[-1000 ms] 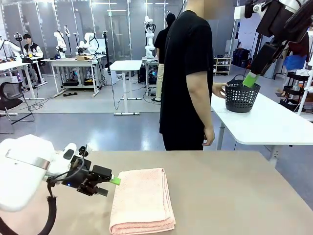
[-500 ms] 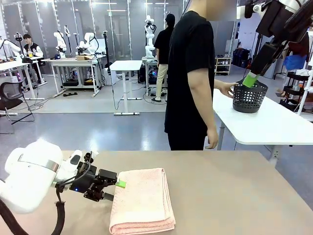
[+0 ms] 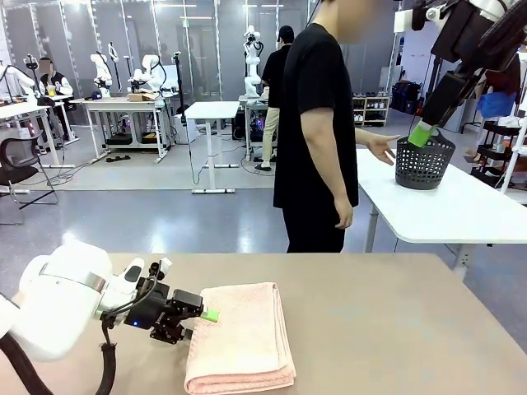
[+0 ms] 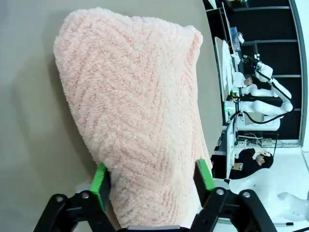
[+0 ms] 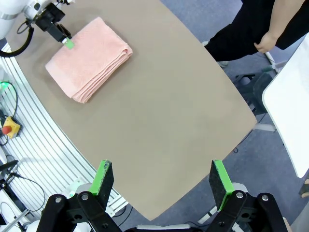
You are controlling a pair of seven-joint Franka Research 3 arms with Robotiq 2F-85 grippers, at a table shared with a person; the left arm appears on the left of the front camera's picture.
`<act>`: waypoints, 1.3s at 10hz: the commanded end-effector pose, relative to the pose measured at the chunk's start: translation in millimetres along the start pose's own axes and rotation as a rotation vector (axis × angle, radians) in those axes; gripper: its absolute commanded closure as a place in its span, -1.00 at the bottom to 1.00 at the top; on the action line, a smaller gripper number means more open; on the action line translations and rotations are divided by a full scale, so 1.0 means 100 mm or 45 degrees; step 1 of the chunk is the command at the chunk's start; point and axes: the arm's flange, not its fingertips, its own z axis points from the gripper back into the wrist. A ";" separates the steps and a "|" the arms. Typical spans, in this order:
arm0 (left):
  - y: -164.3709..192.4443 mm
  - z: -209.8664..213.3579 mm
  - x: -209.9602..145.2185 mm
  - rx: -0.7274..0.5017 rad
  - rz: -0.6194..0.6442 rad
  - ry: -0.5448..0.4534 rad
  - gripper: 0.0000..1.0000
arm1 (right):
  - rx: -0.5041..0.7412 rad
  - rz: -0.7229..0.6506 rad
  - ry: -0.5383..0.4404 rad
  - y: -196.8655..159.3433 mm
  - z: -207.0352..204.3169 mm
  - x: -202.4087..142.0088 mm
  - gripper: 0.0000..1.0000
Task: Fold the towel.
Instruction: Pick up the 100 cm Hotel Towel and place it on the left side of the table.
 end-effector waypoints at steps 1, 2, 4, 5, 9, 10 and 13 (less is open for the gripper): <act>0.05 -0.03 0.01 -0.032 -0.024 -0.039 1.00 | -0.010 -0.011 0.011 -0.01 0.01 -0.01 -1.00; 0.05 -0.04 0.02 -0.025 -0.022 -0.037 0.31 | -0.010 -0.011 0.011 -0.01 0.01 -0.01 -1.00; 0.06 -0.05 0.03 -0.026 -0.016 -0.036 1.00 | -0.010 -0.011 0.011 -0.01 0.01 -0.01 -1.00; 0.05 -0.05 0.04 -0.027 -0.016 -0.036 1.00 | -0.010 -0.011 0.011 -0.01 0.01 -0.01 -1.00; 0.02 -0.02 0.12 -0.035 0.024 -0.058 1.00 | -0.010 -0.011 0.011 -0.01 0.01 -0.01 -1.00; 0.01 0.01 0.03 0.001 0.000 -0.007 1.00 | -0.010 -0.011 0.011 -0.01 0.01 -0.01 -1.00; 0.01 0.01 0.03 0.001 0.000 -0.007 1.00 | -0.010 -0.011 0.011 -0.01 0.01 -0.01 -1.00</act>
